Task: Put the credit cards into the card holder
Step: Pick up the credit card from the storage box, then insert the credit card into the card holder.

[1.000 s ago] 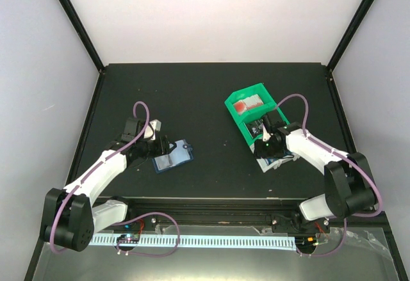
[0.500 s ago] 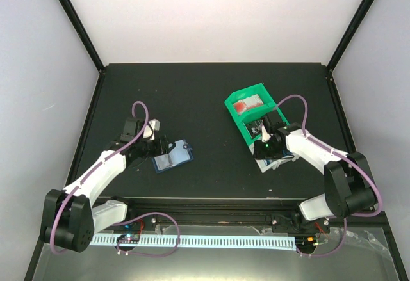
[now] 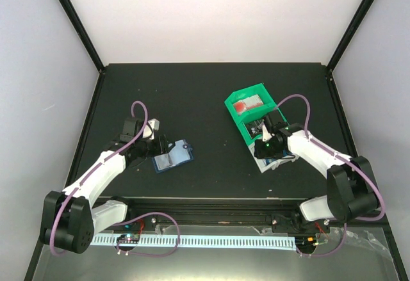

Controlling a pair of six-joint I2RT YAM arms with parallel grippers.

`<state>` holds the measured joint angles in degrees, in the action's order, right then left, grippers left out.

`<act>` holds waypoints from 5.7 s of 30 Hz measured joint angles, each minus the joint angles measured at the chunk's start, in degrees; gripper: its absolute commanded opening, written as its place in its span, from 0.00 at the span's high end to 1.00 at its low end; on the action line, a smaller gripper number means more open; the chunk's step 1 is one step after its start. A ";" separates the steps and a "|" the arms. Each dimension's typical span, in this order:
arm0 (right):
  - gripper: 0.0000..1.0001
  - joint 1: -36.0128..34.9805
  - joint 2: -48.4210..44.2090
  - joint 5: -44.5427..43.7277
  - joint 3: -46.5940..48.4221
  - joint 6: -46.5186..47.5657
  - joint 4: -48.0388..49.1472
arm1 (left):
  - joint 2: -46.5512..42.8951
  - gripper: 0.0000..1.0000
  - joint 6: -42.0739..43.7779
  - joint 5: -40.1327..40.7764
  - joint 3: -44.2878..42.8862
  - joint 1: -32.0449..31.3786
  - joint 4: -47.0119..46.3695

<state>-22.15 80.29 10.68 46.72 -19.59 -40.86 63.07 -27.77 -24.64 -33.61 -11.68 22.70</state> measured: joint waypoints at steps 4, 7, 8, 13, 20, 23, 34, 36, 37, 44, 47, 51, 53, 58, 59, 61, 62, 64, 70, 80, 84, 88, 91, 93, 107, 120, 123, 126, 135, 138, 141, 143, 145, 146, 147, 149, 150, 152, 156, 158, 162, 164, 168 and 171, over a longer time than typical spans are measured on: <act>0.72 0.00 -0.59 0.00 0.00 0.00 -0.28 | 0.00 0.39 0.00 0.00 0.00 0.00 0.00; 0.74 0.00 -1.07 0.00 0.00 0.04 -0.39 | 0.00 0.39 0.00 0.00 0.00 0.00 0.00; 0.74 0.00 -1.20 0.02 0.00 0.00 -0.44 | 0.00 0.39 0.00 0.00 0.00 0.00 0.00; 0.77 0.00 -2.14 0.02 0.00 0.00 -0.68 | 0.00 0.39 -0.02 0.00 0.00 0.00 0.00; 0.80 0.00 -3.78 0.02 0.00 -0.02 -1.09 | 0.00 0.39 -0.02 0.00 0.00 0.00 0.00; 0.84 0.00 -4.39 0.02 -0.15 -0.02 -1.16 | 0.00 0.39 -0.02 0.00 0.00 0.00 0.00; 0.95 0.00 -6.36 -0.44 -0.26 -0.87 -2.23 | 0.00 0.36 -0.02 -0.02 0.00 0.00 0.00; 0.96 0.00 -7.15 -0.87 -0.26 -1.03 -2.56 | 0.00 0.35 -0.02 -0.02 0.00 0.00 0.00; 0.97 0.00 -7.61 -1.18 -0.26 -1.11 -2.78 | -0.02 0.34 -0.02 -0.02 0.00 0.00 0.00; 0.97 0.00 -11.50 -5.35 0.74 -1.25 -6.27 | -0.07 0.21 -0.44 0.09 0.00 0.00 0.04; 0.97 0.00 -14.93 -7.17 2.71 -0.83 -8.52 | -0.07 0.19 -0.94 0.63 0.00 0.00 0.07; 0.95 0.02 -19.65 -5.62 5.77 -0.02 -8.22 | -0.22 0.18 -2.47 3.72 0.00 0.00 0.72; 0.95 -0.02 -20.94 -2.43 6.64 0.00 -6.45 | -0.85 0.18 -3.41 5.73 0.07 0.00 1.22; 0.95 -3.54 -18.05 4.87 6.38 -3.06 1.77 | -1.55 0.23 -5.53 11.28 0.90 0.11 1.60; 0.95 -5.40 -16.55 6.08 6.25 -3.98 4.33 | -1.55 0.24 -5.88 12.55 1.20 0.13 1.79; 0.96 -9.42 -12.68 8.22 6.14 -6.23 9.66 | -1.36 0.28 -6.45 14.86 1.99 0.39 2.01; 0.96 -11.78 -9.90 8.94 6.21 -7.67 13.00 | -1.07 0.30 -6.71 16.06 2.40 0.55 2.19; 0.96 -16.15 -3.96 9.51 6.78 -10.27 18.36 | -0.39 0.34 -6.93 17.92 3.04 0.90 2.51; 0.96 -25.86 17.09 11.23 14.32 -19.12 30.45 | 0.33 0.44 -7.65 22.05 4.42 1.79 2.78; 0.97 -29.31 34.80 15.06 20.44 -32.09 45.75 | 5.77 0.49 -7.54 21.53 5.77 3.06 1.27; 0.97 -29.35 37.79 16.61 20.55 -35.98 49.83 | 6.45 0.49 -7.34 20.50 5.90 3.06 0.02; 0.97 -29.59 39.74 18.27 20.55 -38.34 53.40 | 6.84 0.51 -7.32 19.87 5.88 3.10 -0.83; 0.97 -29.62 40.83 19.04 20.55 -39.54 55.69 | 7.17 0.52 -7.32 19.19 5.90 3.10 -1.42; 0.97 -29.62 41.64 19.39 20.55 -40.28 57.11 | 7.21 0.54 -7.34 18.99 5.90 3.10 -1.55; 0.97 -30.53 45.59 21.14 23.26 -42.99 61.57 | 7.56 0.59 -6.67 15.78 6.03 3.48 -2.05; 0.86 -31.45 45.66 20.13 23.71 -41.99 59.32 | 8.66 0.59 -5.22 11.87 5.99 3.74 -3.80; 0.78 -31.45 45.64 20.06 23.80 -40.70 58.75 | 8.70 0.61 -5.22 11.43 5.99 3.74 -3.93; 0.73 -31.50 45.35 20.31 23.91 -39.32 58.64 | 8.72 0.70 -5.22 11.39 5.99 3.74 -3.87; 0.61 -31.76 42.49 17.46 23.91 -35.98 53.27 | 8.52 0.71 -4.98 10.95 6.43 3.74 -3.65; 0.60 -31.87 41.44 15.74 24.09 -34.47 50.10 | 8.55 0.70 -4.74 10.64 6.43 3.74 -3.58; 0.56 -32.02 40.98 13.73 24.98 -33.09 47.17 | 8.55 0.70 -4.74 10.10 6.43 3.74 -3.63; 0.53 -32.33 40.30 11.69 25.11 -31.98 45.31 | 8.57 0.70 -4.74 9.44 6.45 3.74 -3.63; 0.52 -32.81 39.52 9.90 25.27 -31.21 43.43 | 8.70 0.70 -4.74 9.01 6.45 3.74 -3.63; 0.52 -33.11 39.21 8.92 25.49 -30.80 42.42 | 8.70 0.71 -4.74 8.85 6.45 3.74 -3.65; 0.51 -33.46 38.88 7.72 25.90 -30.32 41.00 | 8.70 0.71 -4.72 8.59 6.47 3.74 -3.67; 0.50 -34.14 38.69 5.49 26.95 -29.55 38.66 | 8.70 0.71 -4.72 8.13 6.49 3.74 -3.76; 0.50 -34.45 38.69 4.50 27.54 -29.16 37.62 | 8.70 0.71 -4.68 7.96 6.54 3.74 -3.82; 0.49 -35.12 38.66 2.45 28.35 -28.35 35.78 | 8.70 0.71 -4.39 7.76 6.58 3.74 -3.85; 0.47 -36.24 37.94 -1.68 28.79 -26.93 32.57 | 9.01 0.71 -4.17 7.39 6.56 3.74 -3.98; 0.44 -36.68 37.42 -3.65 29.07 -26.25 30.47 | 9.03 0.71 -4.20 7.28 6.56 3.74 -3.98; 0.39 -37.31 36.74 -7.56 30.45 -23.80 26.53 | 9.03 0.68 -4.22 7.23 6.27 3.74 -3.54; 0.37 -37.35 36.09 -8.68 30.47 -22.73 25.53 | 8.17 0.65 -4.42 7.28 6.43 3.74 -3.54; 0.36 -37.35 34.77 -9.16 30.51 -21.24 24.48 | 5.09 0.63 -4.98 7.28 7.17 3.74 -3.61; 0.37 -37.51 33.64 -9.99 30.51 -20.74 23.76 | 4.79 0.59 -5.07 7.19 7.17 3.74 -3.50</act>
<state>-59.66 113.93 0.69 77.23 -40.34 -17.10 67.85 -32.84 -17.45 -26.44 -7.94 19.20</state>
